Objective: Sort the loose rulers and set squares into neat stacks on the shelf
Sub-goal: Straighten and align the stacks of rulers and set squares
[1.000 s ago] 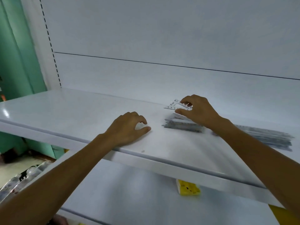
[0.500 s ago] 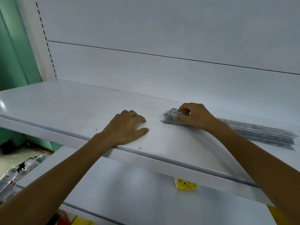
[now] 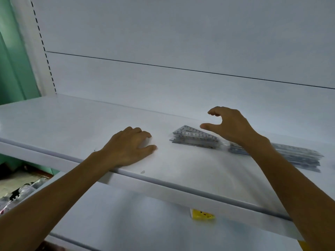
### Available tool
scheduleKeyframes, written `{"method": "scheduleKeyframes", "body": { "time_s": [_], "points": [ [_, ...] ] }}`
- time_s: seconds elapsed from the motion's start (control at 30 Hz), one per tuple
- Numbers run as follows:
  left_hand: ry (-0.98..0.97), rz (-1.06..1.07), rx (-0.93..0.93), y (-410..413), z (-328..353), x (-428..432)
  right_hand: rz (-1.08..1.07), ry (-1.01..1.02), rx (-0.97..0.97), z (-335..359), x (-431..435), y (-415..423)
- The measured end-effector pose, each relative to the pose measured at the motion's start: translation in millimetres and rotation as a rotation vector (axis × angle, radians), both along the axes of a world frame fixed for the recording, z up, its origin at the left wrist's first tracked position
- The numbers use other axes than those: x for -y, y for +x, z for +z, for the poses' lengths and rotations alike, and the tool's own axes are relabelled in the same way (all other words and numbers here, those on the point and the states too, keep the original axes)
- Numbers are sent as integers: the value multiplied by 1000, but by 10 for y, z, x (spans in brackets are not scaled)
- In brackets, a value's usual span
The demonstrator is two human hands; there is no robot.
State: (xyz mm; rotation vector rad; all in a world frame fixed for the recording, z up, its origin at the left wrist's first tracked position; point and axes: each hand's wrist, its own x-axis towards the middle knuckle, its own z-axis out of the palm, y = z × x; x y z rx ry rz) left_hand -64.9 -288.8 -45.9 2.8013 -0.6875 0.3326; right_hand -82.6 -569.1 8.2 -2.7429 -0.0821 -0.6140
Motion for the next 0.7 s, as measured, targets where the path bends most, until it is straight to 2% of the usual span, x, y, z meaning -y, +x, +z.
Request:
{"method": "scheduleKeyframes", "body": {
  "time_s": [0.1,0.33,0.5,0.7],
  "points": [
    [13,8,33,61,93,135,-5,-65,-40,-31,11,-1],
    [-14,-125,32,129,168,491,54,-83,-285,-125,55,32],
    [56,-141,6,274,186,688,32,-296,-266,-174,46,43],
    [-6,-187,-129,467,160,802,87,-169,-362,-202,73,135]
  ]
}}
